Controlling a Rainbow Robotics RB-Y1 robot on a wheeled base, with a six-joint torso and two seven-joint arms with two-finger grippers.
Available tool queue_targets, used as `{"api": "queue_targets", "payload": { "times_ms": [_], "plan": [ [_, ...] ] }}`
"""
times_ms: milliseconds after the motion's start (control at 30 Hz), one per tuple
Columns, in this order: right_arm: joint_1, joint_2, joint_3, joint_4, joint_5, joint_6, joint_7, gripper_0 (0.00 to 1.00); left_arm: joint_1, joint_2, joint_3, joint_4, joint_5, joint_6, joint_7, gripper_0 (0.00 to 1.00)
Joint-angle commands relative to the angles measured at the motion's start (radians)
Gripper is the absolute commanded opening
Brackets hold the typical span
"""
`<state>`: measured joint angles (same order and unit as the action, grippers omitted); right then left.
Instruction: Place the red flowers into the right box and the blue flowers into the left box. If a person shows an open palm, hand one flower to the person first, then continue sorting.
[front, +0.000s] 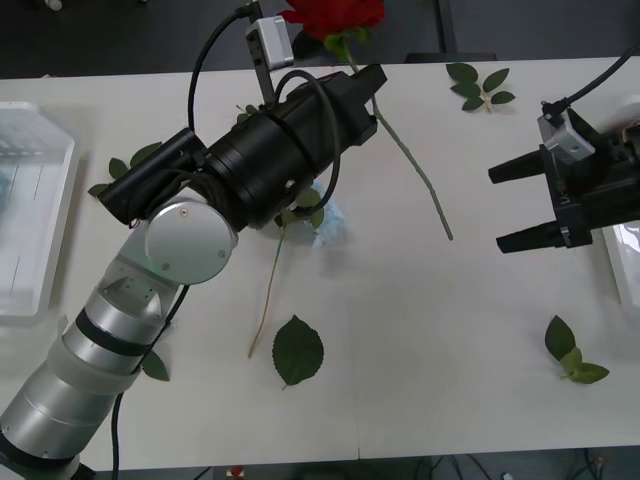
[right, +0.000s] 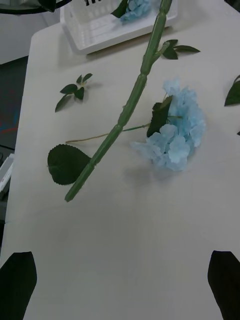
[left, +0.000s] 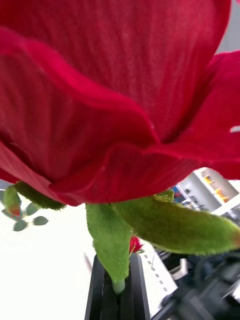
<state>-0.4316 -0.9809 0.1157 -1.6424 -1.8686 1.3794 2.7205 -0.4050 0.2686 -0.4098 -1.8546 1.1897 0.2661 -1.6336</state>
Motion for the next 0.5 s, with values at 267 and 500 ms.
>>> {"api": "queue_targets", "payload": {
  "times_ms": [267,500],
  "plan": [
    [0.002,0.103,0.064,-0.091,0.002,-0.080,-0.203,1.00,-0.072,-0.051,-0.044,0.021,0.034,-0.105,0.035,0.00],
    [-0.033,0.114,0.062,-0.094,-0.041,-0.072,-0.400,1.00,-0.084,-0.052,-0.061,0.043,0.027,-0.134,0.024,0.00]
  ]
}}
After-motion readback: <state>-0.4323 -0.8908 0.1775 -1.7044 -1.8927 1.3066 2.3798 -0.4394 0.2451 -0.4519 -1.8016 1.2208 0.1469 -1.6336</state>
